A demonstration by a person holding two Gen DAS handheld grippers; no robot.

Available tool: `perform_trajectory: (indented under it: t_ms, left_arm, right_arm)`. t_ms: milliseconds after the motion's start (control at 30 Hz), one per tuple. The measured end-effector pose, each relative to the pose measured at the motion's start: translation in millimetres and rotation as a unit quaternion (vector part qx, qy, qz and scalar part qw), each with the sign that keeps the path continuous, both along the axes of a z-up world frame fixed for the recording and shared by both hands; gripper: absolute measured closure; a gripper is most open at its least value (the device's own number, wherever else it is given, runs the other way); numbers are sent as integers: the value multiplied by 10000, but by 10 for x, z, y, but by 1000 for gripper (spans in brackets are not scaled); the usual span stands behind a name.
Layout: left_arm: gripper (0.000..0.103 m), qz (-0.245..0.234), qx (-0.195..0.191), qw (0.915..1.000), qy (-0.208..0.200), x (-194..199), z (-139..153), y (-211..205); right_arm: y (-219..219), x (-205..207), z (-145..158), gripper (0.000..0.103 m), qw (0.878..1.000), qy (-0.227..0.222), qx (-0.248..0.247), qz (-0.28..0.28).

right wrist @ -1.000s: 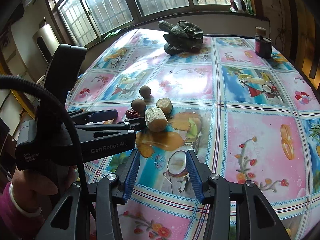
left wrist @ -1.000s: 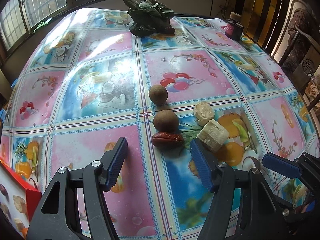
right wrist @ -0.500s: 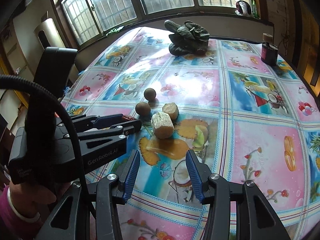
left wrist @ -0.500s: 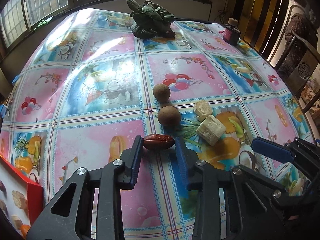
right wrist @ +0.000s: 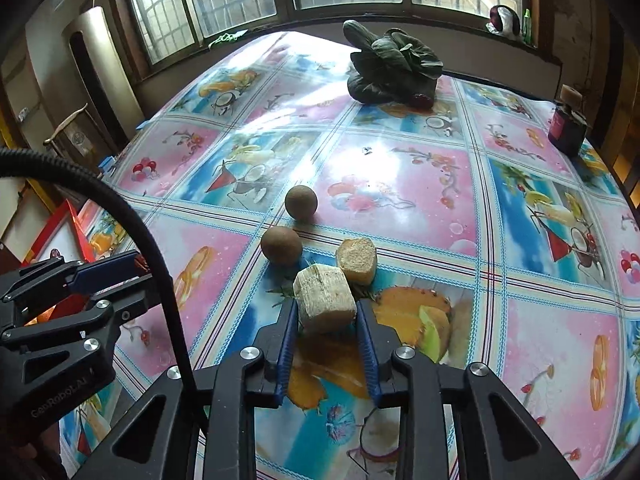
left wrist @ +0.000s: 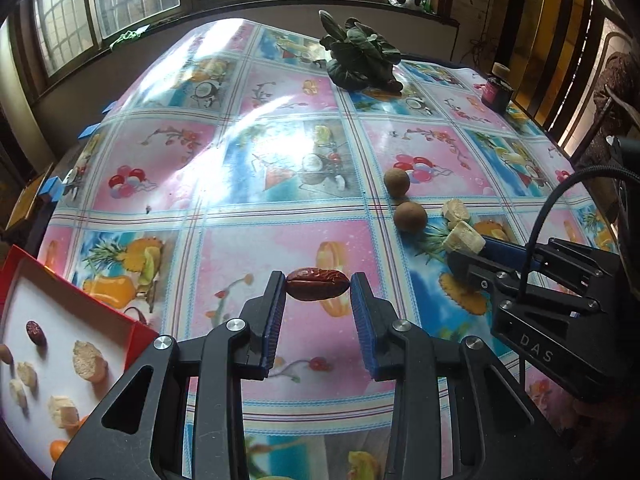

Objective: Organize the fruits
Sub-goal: 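Grasp a red date with the left tool while the right tool grasps a pale bread chunk, then release the red date in the tray with the left tool while the right tool drops the bread chunk there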

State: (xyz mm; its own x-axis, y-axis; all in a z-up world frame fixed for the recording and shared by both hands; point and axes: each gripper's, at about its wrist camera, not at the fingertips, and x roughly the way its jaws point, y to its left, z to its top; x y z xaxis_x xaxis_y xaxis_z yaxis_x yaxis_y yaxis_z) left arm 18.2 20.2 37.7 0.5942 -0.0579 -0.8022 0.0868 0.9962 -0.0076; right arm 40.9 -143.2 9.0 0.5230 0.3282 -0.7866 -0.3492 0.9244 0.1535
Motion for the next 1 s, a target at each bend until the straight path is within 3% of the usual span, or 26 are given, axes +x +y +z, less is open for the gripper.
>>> perform_trajectory:
  t_ms: [467,1000]
  left_arm:
    - [70,468,72,9988,-156,-383,180,502]
    - [70,1409,137,9895,-300,-986,442,1616]
  right_arm:
    - [208,-537,309,75,9977,-220,548,336]
    - [1176,-911,582,75,9846,-412,788,1507]
